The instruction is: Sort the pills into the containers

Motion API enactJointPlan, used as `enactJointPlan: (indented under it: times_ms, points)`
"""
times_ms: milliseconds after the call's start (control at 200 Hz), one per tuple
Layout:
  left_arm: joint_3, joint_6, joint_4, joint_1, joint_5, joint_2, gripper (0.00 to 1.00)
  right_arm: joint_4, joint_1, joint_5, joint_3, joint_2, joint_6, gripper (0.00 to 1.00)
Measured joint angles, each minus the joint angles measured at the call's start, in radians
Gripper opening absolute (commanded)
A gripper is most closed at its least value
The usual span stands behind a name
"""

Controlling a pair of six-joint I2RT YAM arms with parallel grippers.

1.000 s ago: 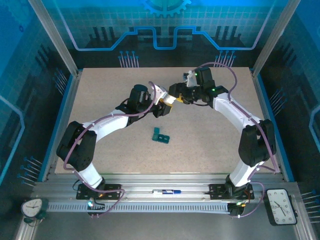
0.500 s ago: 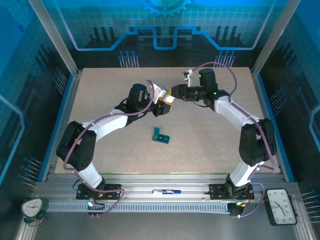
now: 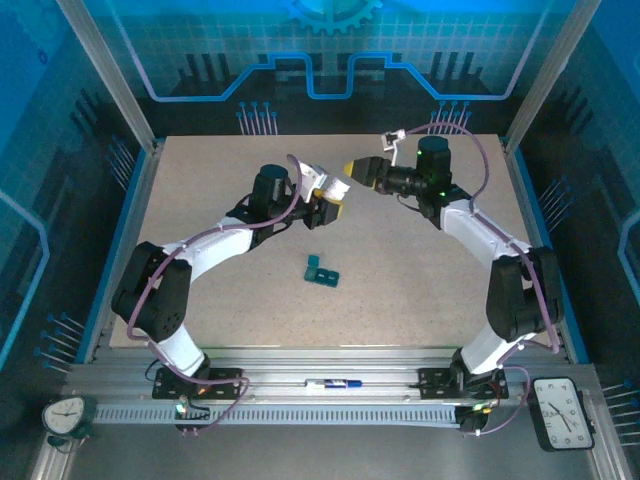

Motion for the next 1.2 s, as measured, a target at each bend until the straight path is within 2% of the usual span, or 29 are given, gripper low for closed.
enactJointPlan:
  times_ms: [210,360,740,1201]
  points:
    - [0.000,0.001,-0.003,0.000,-0.037,0.000,0.00,-0.192,0.028,0.179,0.061,-0.028,0.051,0.73]
    - [0.000,0.003,-0.006,0.000,-0.045,0.000,0.00,-0.270,0.053,0.232,0.084,-0.027,0.053,0.72]
    - [0.000,0.011,-0.018,-0.005,-0.048,0.000,0.00,-0.341,0.116,0.243,0.176,0.028,0.043,0.68]
    - [0.000,0.011,-0.052,-0.008,-0.055,0.000,0.00,-0.360,0.125,0.255,0.182,0.058,0.033,0.67]
